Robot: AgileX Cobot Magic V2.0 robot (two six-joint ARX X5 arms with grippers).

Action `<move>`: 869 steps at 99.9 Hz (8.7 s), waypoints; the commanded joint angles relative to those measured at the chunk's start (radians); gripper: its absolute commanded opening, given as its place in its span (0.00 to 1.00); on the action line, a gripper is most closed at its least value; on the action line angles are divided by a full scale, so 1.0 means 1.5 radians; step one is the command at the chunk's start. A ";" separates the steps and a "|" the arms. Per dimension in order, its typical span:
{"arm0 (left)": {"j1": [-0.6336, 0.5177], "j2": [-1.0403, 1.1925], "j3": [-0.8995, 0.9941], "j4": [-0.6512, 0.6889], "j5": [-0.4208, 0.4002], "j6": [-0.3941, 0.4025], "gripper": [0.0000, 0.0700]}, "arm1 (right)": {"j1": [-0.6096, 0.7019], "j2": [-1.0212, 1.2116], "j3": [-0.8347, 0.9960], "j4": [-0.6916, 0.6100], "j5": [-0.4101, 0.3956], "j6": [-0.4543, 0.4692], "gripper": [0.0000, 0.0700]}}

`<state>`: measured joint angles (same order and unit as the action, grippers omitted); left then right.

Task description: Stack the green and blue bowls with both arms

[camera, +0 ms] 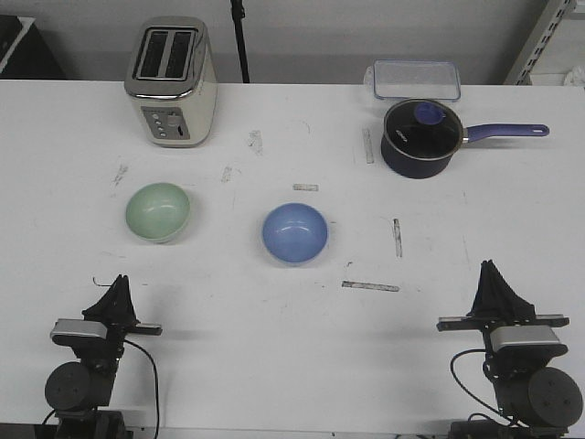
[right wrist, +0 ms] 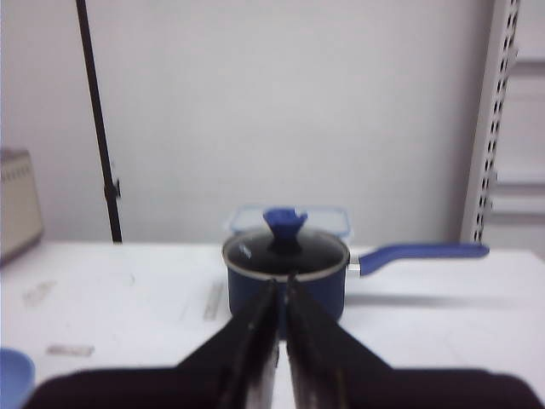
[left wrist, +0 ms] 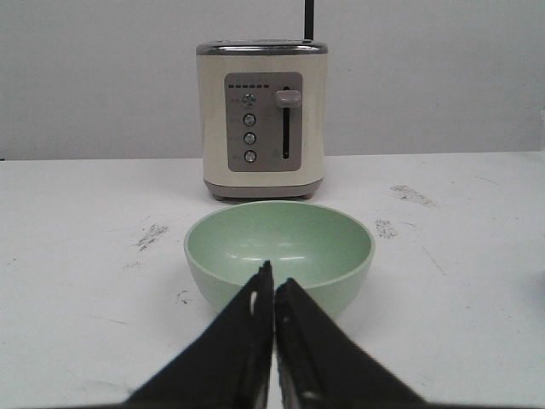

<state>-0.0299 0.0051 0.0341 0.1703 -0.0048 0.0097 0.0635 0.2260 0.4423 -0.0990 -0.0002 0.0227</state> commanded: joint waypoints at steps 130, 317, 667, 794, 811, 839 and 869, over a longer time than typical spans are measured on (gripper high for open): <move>0.001 0.008 0.030 0.050 -0.033 -0.016 0.00 | 0.001 -0.007 0.002 0.006 0.001 0.004 0.01; 0.235 1.059 0.942 -0.627 0.299 -0.217 0.36 | 0.001 -0.007 0.002 0.006 0.001 0.004 0.01; -0.311 1.315 1.226 -0.724 0.155 -0.366 0.00 | 0.001 -0.007 0.002 0.006 0.001 0.004 0.01; -0.303 1.334 1.226 -0.742 0.156 -0.329 0.14 | 0.001 -0.007 0.002 0.006 0.001 0.004 0.01; -0.303 1.322 1.226 -0.742 0.156 -0.329 0.21 | 0.001 -0.007 0.002 0.006 0.001 0.004 0.01; -0.302 1.298 1.226 -0.754 0.155 -0.329 0.25 | 0.001 -0.007 0.002 0.006 0.001 0.004 0.01; -0.293 1.227 1.225 -0.771 0.153 -0.326 0.24 | 0.001 -0.007 0.002 0.006 0.001 0.004 0.01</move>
<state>-0.4744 1.8626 1.8458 -0.9813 0.2298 -0.4885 0.0635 0.2165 0.4423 -0.1001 0.0002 0.0227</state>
